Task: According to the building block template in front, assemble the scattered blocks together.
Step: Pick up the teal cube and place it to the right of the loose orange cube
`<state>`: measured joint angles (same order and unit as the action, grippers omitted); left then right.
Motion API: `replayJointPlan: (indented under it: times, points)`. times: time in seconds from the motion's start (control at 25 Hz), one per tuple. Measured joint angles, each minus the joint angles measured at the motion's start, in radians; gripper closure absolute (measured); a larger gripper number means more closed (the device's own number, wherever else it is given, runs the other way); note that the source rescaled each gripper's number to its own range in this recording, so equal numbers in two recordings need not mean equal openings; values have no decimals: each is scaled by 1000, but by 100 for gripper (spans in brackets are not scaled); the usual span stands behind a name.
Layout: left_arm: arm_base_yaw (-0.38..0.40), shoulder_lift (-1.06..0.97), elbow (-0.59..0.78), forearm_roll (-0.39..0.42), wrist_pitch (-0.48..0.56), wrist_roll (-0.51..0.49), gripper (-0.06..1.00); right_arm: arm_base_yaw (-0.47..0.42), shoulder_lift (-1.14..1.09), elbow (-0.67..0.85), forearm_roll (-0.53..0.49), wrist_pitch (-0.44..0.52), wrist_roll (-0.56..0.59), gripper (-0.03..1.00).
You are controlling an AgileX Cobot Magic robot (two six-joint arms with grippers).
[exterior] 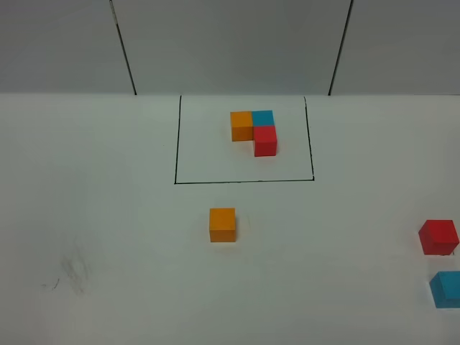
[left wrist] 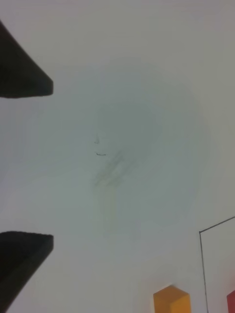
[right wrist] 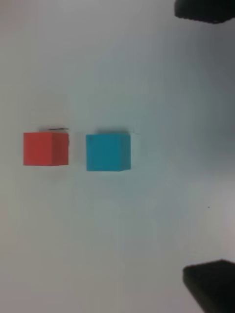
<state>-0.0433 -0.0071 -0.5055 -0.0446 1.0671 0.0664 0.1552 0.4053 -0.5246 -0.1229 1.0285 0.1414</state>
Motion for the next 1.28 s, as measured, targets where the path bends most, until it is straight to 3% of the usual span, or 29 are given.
replayJointPlan:
  times: [0.24, 0.52, 0.84, 1.28]
  points:
    - [0, 0, 0, 0, 0, 0, 61, 0, 273, -6, -27, -186, 0, 0]
    - [0, 0, 0, 0, 0, 0, 61, 0, 564, -57, -49, -329, 3, 2]
    - [0, 0, 0, 0, 0, 0, 61, -53, 820, -84, -63, -374, 3, 4]
    - [0, 0, 0, 0, 0, -3, 61, -68, 996, -84, -50, -478, 3, 6]
